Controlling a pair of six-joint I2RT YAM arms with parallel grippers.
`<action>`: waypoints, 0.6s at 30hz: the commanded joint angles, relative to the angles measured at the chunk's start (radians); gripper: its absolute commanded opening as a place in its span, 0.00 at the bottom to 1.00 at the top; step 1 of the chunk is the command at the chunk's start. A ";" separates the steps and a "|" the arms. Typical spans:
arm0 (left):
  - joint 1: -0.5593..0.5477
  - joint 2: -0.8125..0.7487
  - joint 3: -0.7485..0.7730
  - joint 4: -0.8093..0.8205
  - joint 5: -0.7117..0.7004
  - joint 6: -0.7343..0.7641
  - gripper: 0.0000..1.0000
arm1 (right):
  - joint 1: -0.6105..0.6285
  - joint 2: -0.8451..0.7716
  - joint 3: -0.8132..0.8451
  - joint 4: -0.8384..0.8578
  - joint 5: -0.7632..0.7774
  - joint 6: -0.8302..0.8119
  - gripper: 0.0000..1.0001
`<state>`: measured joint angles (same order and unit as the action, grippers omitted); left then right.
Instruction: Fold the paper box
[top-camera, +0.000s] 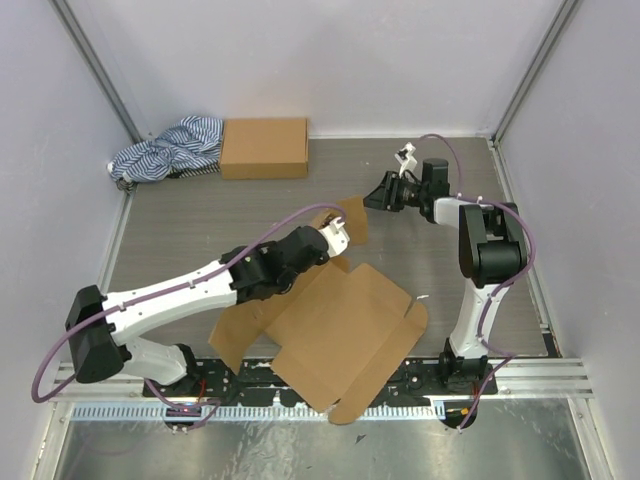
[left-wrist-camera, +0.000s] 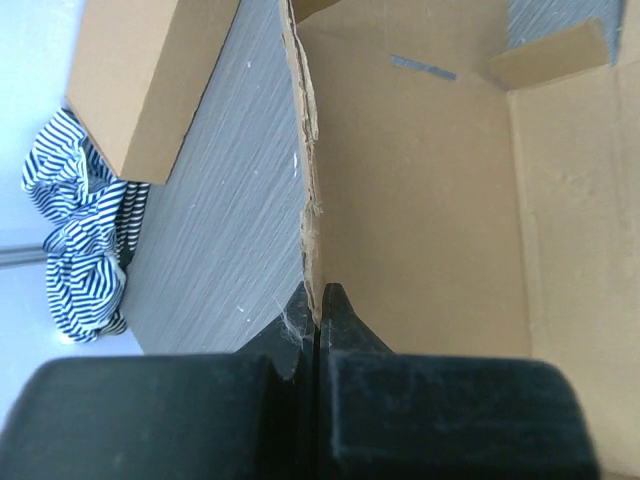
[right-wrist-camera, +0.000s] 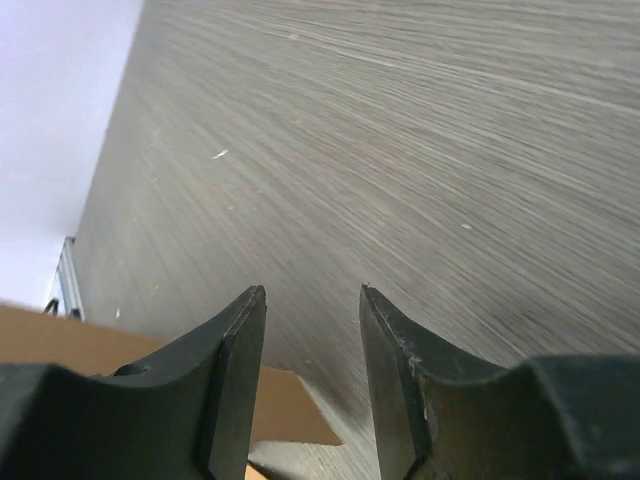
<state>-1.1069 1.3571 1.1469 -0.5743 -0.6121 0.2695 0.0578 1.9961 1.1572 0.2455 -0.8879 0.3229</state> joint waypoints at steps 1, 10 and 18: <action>-0.019 0.053 -0.027 0.002 -0.054 0.013 0.00 | 0.035 -0.023 0.028 0.120 -0.195 -0.035 0.49; -0.028 0.078 -0.019 0.009 -0.086 0.018 0.00 | 0.058 -0.083 -0.103 0.203 -0.290 -0.077 0.50; -0.039 0.036 -0.011 0.017 -0.132 0.055 0.00 | 0.061 -0.116 -0.132 0.216 -0.313 -0.047 0.49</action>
<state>-1.1358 1.4353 1.1416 -0.5591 -0.7067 0.2806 0.1204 1.9617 1.0309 0.3946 -1.1595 0.2718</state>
